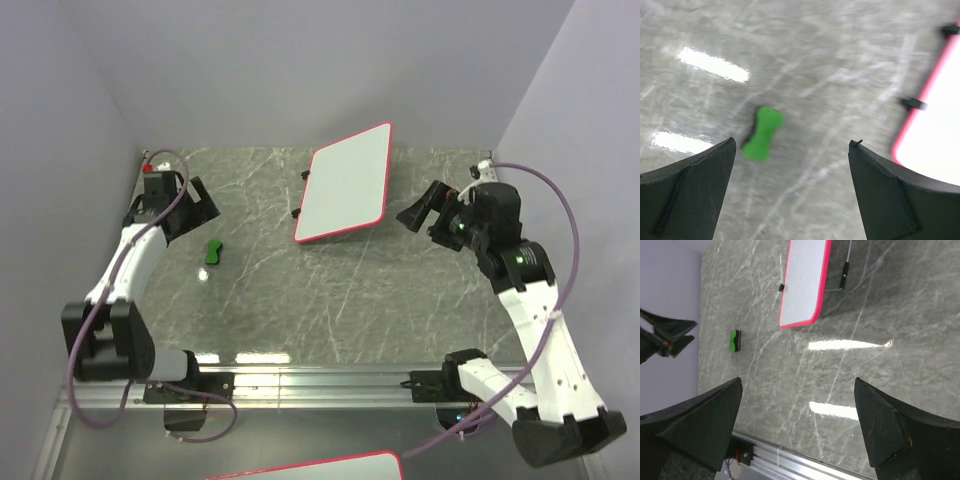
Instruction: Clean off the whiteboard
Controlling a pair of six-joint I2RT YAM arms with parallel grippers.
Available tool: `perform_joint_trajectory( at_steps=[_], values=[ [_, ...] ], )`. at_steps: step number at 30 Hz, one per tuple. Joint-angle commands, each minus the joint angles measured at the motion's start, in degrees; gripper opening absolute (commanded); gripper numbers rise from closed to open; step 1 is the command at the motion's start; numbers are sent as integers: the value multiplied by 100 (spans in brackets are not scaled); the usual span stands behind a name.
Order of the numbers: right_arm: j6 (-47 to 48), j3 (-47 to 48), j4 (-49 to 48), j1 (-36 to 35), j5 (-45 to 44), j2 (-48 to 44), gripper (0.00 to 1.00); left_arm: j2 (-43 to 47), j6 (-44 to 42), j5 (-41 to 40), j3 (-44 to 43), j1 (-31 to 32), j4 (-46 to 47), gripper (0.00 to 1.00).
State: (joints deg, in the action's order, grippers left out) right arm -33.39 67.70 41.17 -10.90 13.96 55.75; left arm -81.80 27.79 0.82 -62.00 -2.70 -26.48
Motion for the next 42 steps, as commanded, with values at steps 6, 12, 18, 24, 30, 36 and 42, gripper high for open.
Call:
perform_joint_trajectory(
  at_steps=[6, 12, 18, 24, 30, 36, 42],
  values=[
    [-325, -591, 172, -27, 177, -1318, 100, 1990, 376, 718, 417, 59, -479, 100],
    [-686, -1285, 550, -18, 696, -2593, 100, 3105, 894, 1033, 618, 208, -833, 99],
    [-810, -1997, 937, -26, 1100, -3710, 100, 3645, 834, 1262, -162, 217, -1403, 99],
    [-801, -2138, 1367, -18, 1267, -4475, 100, 3127, 499, 1333, -1735, 217, -2220, 99],
    [-854, -2322, 1842, -18, 1452, -5406, 100, 2468, 368, 1623, -3404, 208, -2590, 99],
    [-328, -1798, 2439, -18, 1005, -5847, 100, 2063, 551, 1825, -3644, 217, -2293, 99],
    [201, -1471, 2704, -18, 126, -5847, 100, 1966, 754, 1965, -3231, 217, -1580, 99]
  ],
)
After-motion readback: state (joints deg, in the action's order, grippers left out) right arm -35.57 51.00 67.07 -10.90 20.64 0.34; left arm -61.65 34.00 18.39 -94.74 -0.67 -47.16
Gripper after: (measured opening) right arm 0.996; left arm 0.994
